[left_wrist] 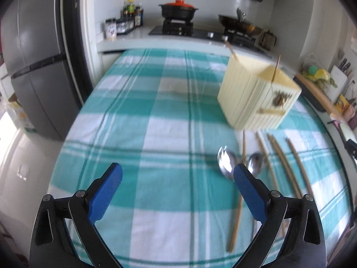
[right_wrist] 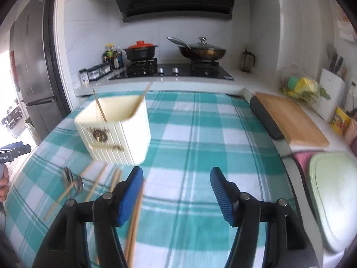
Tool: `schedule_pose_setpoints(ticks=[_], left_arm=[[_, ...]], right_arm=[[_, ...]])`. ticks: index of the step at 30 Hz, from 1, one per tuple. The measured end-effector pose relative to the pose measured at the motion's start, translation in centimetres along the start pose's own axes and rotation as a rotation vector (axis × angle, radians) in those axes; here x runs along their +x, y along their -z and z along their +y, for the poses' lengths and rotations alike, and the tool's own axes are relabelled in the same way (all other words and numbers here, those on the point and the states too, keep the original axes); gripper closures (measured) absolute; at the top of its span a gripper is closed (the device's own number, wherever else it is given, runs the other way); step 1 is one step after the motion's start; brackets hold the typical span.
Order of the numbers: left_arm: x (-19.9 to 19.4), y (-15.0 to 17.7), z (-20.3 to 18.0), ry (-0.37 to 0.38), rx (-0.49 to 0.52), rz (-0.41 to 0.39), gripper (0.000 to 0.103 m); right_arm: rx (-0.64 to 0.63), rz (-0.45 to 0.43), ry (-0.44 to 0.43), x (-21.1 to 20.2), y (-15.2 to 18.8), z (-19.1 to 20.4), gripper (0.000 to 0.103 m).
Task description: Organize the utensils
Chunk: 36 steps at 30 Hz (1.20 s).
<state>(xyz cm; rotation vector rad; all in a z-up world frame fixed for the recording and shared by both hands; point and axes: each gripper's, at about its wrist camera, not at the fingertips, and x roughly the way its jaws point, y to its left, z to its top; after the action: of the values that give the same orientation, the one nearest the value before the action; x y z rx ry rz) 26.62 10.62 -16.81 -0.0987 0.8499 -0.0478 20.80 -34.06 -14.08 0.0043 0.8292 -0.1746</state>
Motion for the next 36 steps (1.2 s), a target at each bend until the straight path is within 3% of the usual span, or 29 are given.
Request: schedule_pose_setpoints(ticks=[2,5,12,17,20,31,33,36], left_arm=[[0.6,2.6,0.9,-0.014,-0.016,0.02,0.003],[1.4,4.6,1.7,-0.1,-0.015,0.028,0.003],[2.3,5.5,0.5,-0.195,0.068,0.002,0.002],[3.9,6.2,0.3,-0.179,0.067,0.063,0.001],[4.4,6.0,1.1,-0.131,0.015,0.08,0.0],[4.5,6.0,0.9,-0.117,-0.001,0.08,0.001],[4.1,5.6,1.3,-0.077,-0.025,0.067,0.003],[2.4,4.3,1.5,0.045,-0.079,0.045,0.011]], right_arm=[[0.007,0.038,0.06,0.5,3.4,-0.7,0.039],[0.022,0.094,0.116,1.5,6.9,-1.4,0.039],[0.021,0.172,0.149,3.9,9.7,-1.5,0.039],[0.016,0.191,0.148,4.3,9.9,-1.4,0.039],[0.045,0.195,0.123,4.4,9.8,-1.8,0.038],[0.062,0.198,0.11,4.5,9.8,-1.9,0.038],[0.062,0.198,0.11,4.5,9.8,-1.9,0.038],[0.063,0.198,0.109,4.5,9.7,-1.8,0.038]])
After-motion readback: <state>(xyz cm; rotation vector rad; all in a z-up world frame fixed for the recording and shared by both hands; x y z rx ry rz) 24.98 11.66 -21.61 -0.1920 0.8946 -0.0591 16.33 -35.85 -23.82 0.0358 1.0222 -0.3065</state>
